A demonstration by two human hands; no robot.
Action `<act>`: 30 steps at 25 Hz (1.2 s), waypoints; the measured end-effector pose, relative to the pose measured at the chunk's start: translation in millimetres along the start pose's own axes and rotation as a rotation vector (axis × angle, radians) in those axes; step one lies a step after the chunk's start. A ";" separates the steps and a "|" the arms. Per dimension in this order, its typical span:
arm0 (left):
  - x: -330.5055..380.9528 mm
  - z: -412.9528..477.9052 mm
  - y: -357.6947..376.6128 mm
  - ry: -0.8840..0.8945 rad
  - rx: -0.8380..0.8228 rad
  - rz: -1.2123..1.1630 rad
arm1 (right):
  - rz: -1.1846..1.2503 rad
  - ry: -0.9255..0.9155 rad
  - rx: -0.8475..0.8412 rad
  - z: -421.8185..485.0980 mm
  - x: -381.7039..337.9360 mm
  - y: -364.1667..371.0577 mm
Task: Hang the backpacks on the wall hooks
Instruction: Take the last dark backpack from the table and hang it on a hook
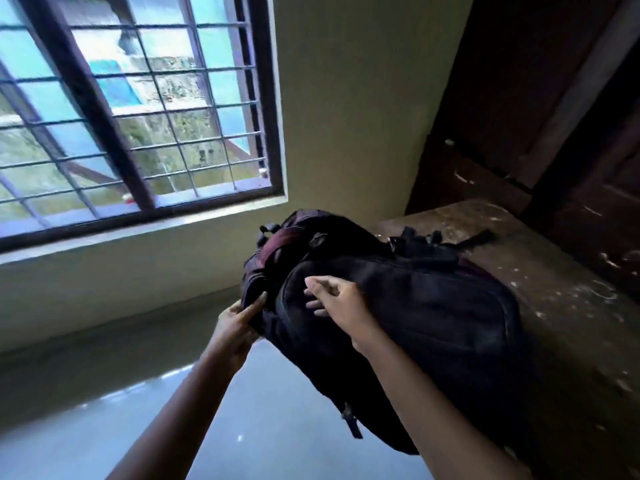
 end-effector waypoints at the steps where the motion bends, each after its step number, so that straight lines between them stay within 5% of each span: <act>1: 16.1 -12.5 -27.8 0.035 0.043 -0.010 | 0.097 0.043 -0.079 -1.2 -5.5 34.0; 6: 71.6 -79.6 -174.0 0.169 0.198 0.011 | 0.288 0.223 -0.309 -18.4 -20.7 207.7; 12: 83.9 -133.5 -274.9 0.193 0.172 0.392 | 0.200 0.360 -0.505 -48.9 3.2 363.8; 20: 116.6 -224.6 -487.5 0.118 0.556 0.653 | 0.627 0.681 -0.464 -109.5 10.2 587.5; 24: 92.9 -263.5 -567.6 -0.153 0.861 0.620 | 0.299 0.724 -0.634 -137.5 33.6 663.5; 30: 103.3 -262.7 -640.4 -0.109 1.214 0.303 | -0.222 0.594 -1.098 -166.5 48.5 743.3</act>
Point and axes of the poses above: each hand's wrist, its own z-axis towards the middle knuckle, its own y-axis out of the palm, x = y × z, the point moved 8 cm from there along z, towards the middle knuckle, and after that the axes turned 3 degrees about -y, right-handed, at the moved point
